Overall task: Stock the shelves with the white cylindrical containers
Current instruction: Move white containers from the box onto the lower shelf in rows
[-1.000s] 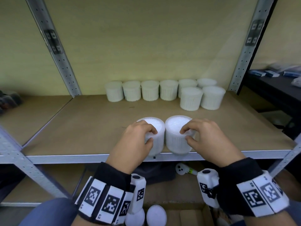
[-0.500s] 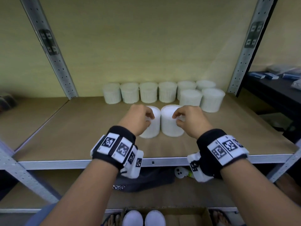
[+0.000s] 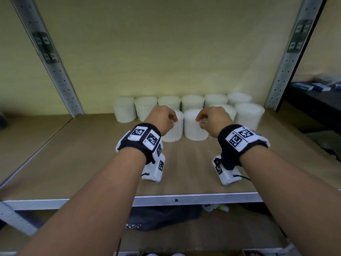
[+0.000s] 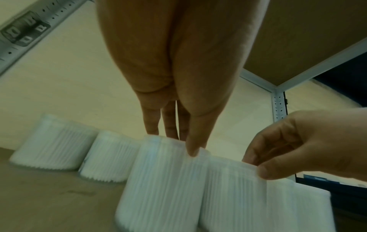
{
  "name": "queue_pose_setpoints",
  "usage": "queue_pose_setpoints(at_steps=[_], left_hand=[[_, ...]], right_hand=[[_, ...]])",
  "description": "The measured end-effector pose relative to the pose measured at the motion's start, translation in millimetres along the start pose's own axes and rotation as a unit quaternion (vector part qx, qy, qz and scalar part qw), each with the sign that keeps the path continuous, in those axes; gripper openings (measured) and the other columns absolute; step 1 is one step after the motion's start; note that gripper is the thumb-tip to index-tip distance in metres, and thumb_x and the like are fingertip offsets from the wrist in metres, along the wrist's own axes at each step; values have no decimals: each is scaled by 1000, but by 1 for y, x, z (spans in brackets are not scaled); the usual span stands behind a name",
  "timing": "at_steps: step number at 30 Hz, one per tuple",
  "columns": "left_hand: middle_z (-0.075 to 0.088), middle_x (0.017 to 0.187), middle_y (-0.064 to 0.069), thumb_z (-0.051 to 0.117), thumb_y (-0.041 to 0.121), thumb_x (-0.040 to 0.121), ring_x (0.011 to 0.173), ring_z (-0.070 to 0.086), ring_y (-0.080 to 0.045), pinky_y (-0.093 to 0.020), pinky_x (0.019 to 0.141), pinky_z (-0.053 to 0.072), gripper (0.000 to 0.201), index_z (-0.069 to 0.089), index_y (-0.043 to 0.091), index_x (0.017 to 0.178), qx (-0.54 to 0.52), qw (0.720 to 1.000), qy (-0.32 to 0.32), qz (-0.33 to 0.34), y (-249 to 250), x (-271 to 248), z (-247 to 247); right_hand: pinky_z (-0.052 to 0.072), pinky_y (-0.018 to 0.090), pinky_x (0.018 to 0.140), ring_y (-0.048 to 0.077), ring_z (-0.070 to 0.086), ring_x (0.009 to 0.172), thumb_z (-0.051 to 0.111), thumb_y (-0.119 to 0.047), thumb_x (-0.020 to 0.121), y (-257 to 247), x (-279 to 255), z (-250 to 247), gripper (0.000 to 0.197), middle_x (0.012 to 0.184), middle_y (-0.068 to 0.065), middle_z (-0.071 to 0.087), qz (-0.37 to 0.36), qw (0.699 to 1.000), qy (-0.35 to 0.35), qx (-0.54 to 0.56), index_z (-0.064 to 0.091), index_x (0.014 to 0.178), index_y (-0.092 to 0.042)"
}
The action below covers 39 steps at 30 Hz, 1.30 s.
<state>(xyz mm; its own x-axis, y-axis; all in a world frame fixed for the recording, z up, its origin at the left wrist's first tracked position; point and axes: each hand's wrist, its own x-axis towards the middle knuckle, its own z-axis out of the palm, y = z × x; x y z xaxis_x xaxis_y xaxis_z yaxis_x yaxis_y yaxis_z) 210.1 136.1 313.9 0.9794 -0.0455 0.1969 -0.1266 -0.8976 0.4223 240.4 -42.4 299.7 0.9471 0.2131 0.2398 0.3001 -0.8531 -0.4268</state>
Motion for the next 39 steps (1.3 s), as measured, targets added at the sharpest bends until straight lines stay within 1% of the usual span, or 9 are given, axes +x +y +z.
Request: queue_pose_setpoints(at_steps=[11,15,17,19,24,27,30,34,39], left_hand=[[67,118,-7,56,8,91,117,54,-17,-13,85,34,24,70,11,110,-14,1000,22,10,-17,29,14],[65,121,-6,58,8,90,119,54,-17,-15,92,36,25,68,11,113,-11,1000,17,15,-18,31,13],[63,125,-5,59,11,89,121,54,-17,-20,97,39,29,64,12,118,-14,1000,6,16,-18,28,10],[59,131,-4,62,17,88,123,54,-16,-22,97,39,36,60,15,123,-30,999,-2,15,-19,20,7],[53,137,-1,63,26,87,126,49,-15,-22,97,37,45,53,19,131,-37,999,7,8,-18,-19,0],[54,135,0,64,29,87,124,51,-14,-21,94,37,46,53,20,130,-36,999,-2,5,-14,-54,-7],[57,129,0,63,29,87,116,53,-14,-20,89,37,41,56,19,127,-19,1000,-9,7,-12,-91,-13],[59,120,5,63,30,87,96,48,-7,-20,83,37,36,58,23,121,-22,999,-26,1,-12,-138,-16],[59,109,7,69,29,82,88,54,-9,-20,78,40,32,60,25,113,-42,994,-104,-9,-14,-193,-2]], right_hand=[[49,40,97,24,60,111,56,-4,87,6,27,11,24,114,5,69,-6,1000,12,-1,71,103,-12],[49,34,98,23,60,113,55,-2,87,8,27,11,27,119,6,68,-11,1000,8,7,70,107,-11],[45,27,98,22,58,117,58,-5,87,6,24,8,30,125,7,64,-17,1000,-16,6,66,116,-9],[43,27,99,22,55,121,62,-12,86,3,17,4,40,133,7,58,-22,999,-49,-11,59,126,-10],[37,21,86,21,52,120,63,-21,87,-8,-16,-5,46,135,7,52,-44,997,-53,-26,53,132,-17],[39,22,92,19,51,122,63,-24,88,-19,-48,-9,44,133,6,53,-60,996,-64,-22,55,130,-18],[44,28,94,19,54,118,62,-27,87,-32,-85,-12,42,131,4,54,-65,994,-89,-24,56,128,-21],[45,28,93,16,54,115,61,-25,87,-47,-133,-8,40,128,-1,55,-67,991,-116,-24,56,127,-23],[45,25,83,12,54,92,61,-27,86,-57,-180,16,32,112,-3,61,-77,983,-165,5,61,118,-23]])
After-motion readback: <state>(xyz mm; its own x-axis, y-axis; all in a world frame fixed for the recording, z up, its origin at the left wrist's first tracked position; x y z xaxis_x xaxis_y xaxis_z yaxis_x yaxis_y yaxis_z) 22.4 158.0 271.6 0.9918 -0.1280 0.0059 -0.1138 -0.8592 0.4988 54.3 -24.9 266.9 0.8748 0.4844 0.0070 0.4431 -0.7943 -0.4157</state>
